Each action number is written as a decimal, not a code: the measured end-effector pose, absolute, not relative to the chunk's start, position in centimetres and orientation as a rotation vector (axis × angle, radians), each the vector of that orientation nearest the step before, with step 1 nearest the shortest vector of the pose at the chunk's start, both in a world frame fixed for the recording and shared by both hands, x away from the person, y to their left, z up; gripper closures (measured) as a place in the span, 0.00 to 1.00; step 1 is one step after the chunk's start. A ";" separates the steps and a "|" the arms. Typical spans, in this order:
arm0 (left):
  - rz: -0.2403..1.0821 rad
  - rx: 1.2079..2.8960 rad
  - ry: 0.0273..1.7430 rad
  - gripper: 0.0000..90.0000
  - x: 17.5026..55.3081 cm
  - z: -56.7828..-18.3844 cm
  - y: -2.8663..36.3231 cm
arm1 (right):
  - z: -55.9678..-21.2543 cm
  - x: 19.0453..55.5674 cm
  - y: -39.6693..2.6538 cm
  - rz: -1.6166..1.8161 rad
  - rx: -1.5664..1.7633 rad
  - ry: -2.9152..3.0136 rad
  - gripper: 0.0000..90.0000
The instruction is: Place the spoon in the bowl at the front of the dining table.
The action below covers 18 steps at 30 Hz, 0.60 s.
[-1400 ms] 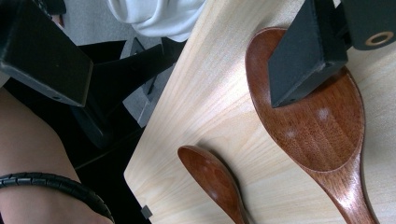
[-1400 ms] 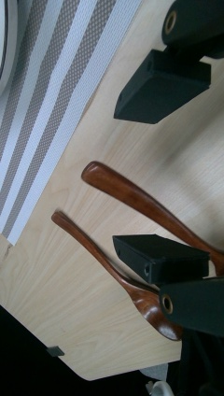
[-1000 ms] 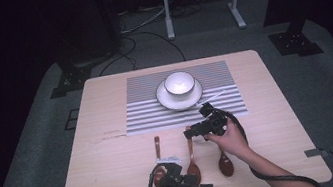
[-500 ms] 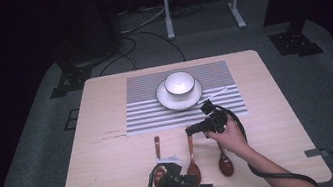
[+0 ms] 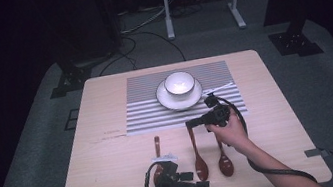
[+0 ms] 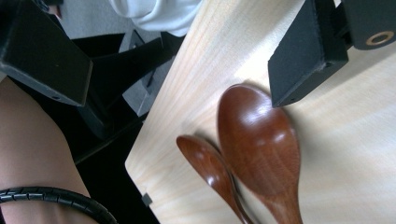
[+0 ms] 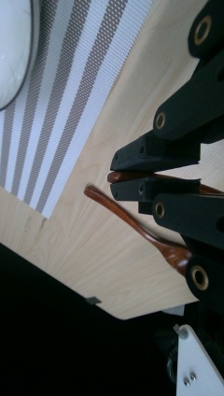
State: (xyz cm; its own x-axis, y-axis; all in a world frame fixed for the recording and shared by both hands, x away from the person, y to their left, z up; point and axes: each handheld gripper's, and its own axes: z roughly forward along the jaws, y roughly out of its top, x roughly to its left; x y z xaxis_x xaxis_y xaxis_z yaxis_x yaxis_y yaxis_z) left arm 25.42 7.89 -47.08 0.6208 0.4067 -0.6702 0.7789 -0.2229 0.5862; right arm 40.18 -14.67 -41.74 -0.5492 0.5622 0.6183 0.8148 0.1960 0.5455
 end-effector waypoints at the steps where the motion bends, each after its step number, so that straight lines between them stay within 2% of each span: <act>1: -0.458 1.842 0.952 0.06 25.5 -47.0 8.0 | -41.5 40.3 -14.9 -1.283 -1.313 -2.185 0.93; 18: -0.410 1.823 0.982 0.06 25.9 -46.7 9.0 | -37.6 43.5 -18.0 -1.461 -1.493 -2.093 0.93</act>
State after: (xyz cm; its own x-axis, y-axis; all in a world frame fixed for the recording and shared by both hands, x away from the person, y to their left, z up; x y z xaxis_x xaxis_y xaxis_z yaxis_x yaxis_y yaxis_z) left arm 25.88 8.97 -46.70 0.6150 0.4417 -0.6532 0.7750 -0.1861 0.6039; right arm 43.46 -18.02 -37.62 -0.4775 0.6180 0.6245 0.7992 0.0103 0.6009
